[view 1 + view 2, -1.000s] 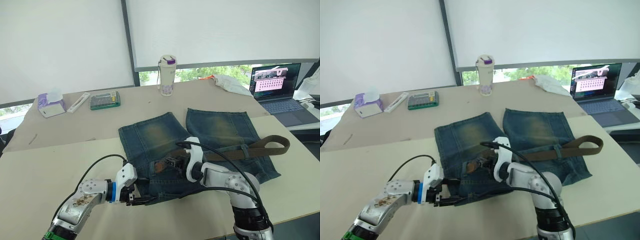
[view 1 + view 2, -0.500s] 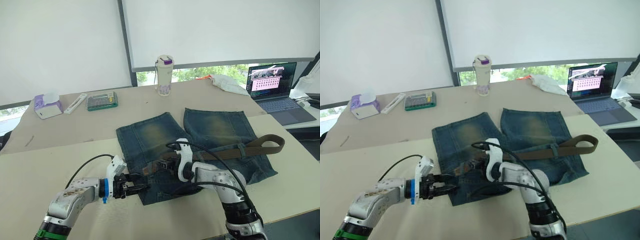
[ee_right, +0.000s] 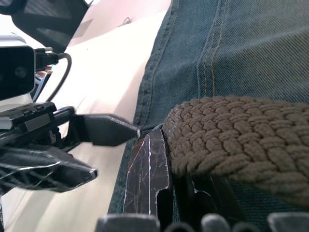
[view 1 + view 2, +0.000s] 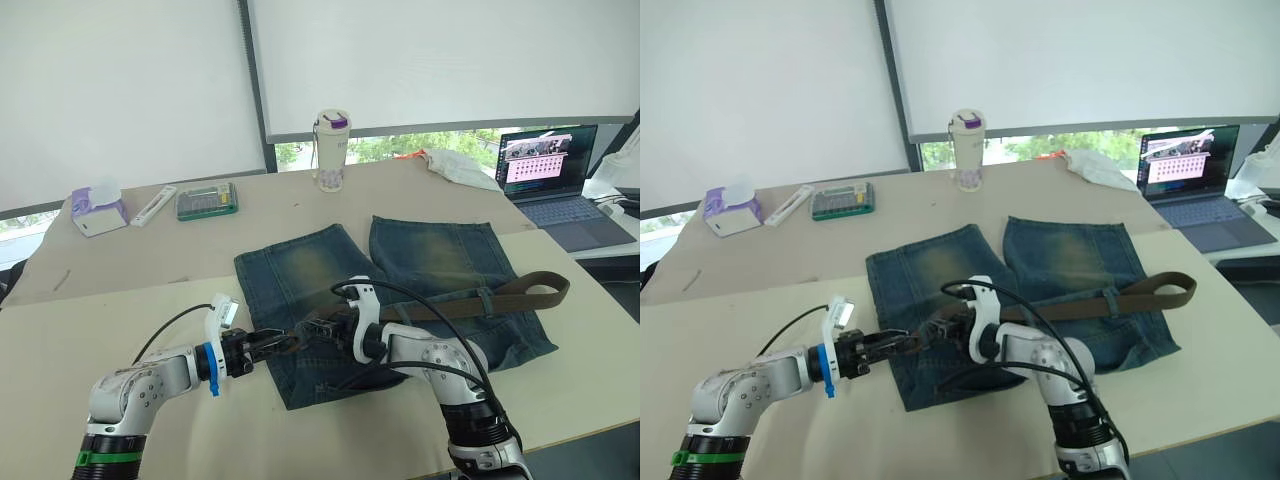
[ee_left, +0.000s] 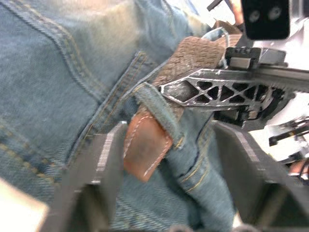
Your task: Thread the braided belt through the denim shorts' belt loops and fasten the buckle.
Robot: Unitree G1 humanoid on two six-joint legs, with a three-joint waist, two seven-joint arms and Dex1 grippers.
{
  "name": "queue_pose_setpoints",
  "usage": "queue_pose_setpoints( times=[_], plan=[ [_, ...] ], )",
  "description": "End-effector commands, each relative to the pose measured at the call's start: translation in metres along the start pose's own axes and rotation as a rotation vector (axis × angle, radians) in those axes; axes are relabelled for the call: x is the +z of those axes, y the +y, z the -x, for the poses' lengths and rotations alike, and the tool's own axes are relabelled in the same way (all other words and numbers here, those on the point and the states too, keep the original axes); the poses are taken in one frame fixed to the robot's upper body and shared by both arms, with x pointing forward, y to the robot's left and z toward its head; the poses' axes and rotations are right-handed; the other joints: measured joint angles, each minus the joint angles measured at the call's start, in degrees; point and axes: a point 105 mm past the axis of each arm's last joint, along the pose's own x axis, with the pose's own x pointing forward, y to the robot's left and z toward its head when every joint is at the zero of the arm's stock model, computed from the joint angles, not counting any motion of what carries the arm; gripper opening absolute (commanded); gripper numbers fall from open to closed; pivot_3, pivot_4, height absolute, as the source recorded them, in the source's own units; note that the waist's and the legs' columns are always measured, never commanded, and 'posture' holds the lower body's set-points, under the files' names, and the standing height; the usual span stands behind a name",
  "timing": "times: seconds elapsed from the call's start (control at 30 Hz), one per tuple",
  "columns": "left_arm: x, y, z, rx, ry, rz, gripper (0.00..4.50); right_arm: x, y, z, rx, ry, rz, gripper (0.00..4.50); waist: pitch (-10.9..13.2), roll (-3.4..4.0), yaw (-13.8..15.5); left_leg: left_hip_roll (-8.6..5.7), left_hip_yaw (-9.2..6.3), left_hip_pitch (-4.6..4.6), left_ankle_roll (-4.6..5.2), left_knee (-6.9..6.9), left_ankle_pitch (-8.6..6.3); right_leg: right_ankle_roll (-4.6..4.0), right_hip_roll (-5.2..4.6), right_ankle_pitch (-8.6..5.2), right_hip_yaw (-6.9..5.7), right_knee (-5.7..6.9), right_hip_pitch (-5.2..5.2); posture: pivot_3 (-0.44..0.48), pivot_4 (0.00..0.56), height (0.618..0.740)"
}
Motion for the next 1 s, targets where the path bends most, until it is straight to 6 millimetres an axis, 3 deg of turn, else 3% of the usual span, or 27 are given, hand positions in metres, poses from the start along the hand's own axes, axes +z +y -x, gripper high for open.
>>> queue_pose_setpoints(
  times=[0.03, 0.37, 0.57, 0.7, 0.83, 1.0],
  plan=[
    [0.007, -0.006, -0.002, -0.027, -0.017, -0.015, 1.32, 0.014, 0.018, 0.003, 0.083, -0.069, 0.027, 0.00, 0.00, 0.00, 0.01, 0.00, 0.00, 0.00, 0.00, 0.00, 0.00, 0.00, 0.00, 0.00, 0.00, 0.00, 0.00, 0.000, 0.150, 0.740],
    [0.012, 0.012, 0.001, 0.053, -0.029, -0.030, 1.32, 0.016, 0.023, 0.008, 0.118, -0.084, 0.031, 0.00, 0.00, 0.00, 0.10, 0.00, 0.00, -0.01, -0.01, 0.00, 0.01, 0.00, 0.00, 0.00, 0.00, -0.01, -0.01, 0.000, 0.150, 0.740],
    [0.011, 0.012, 0.004, 0.021, -0.020, -0.002, 1.32, 0.019, 0.028, 0.009, 0.143, -0.105, 0.022, 0.00, 0.00, 0.00, 0.10, 0.00, 0.00, -0.01, -0.02, 0.00, 0.01, 0.00, -0.01, 0.00, 0.01, 0.00, -0.02, 0.000, 0.150, 0.740],
    [0.007, 0.007, 0.006, -0.022, 0.006, 0.016, 2.44, 0.018, 0.024, 0.008, 0.124, -0.095, 0.023, 0.00, 0.00, 0.01, 0.06, 0.00, 0.00, -0.02, -0.02, -0.01, 0.01, 0.00, -0.01, 0.00, 0.01, 0.00, -0.04, 0.000, 0.150, 0.740],
    [0.004, 0.011, 0.004, 0.003, 0.009, 0.007, 3.83, 0.017, 0.023, 0.008, 0.123, -0.093, 0.018, 0.00, 0.00, 0.00, 0.08, 0.00, 0.00, -0.03, -0.02, -0.01, 0.01, 0.00, -0.01, 0.00, 0.01, 0.00, -0.04, 0.000, 0.150, 0.740],
    [-0.003, 0.011, 0.003, -0.006, 0.021, 0.010, 3.83, 0.017, 0.024, 0.010, 0.129, -0.094, 0.017, 0.00, 0.00, 0.00, 0.09, 0.00, 0.00, -0.03, -0.02, -0.01, 0.01, 0.00, -0.02, 0.00, 0.02, 0.00, -0.05, 0.000, 0.150, 0.740]
  ],
)
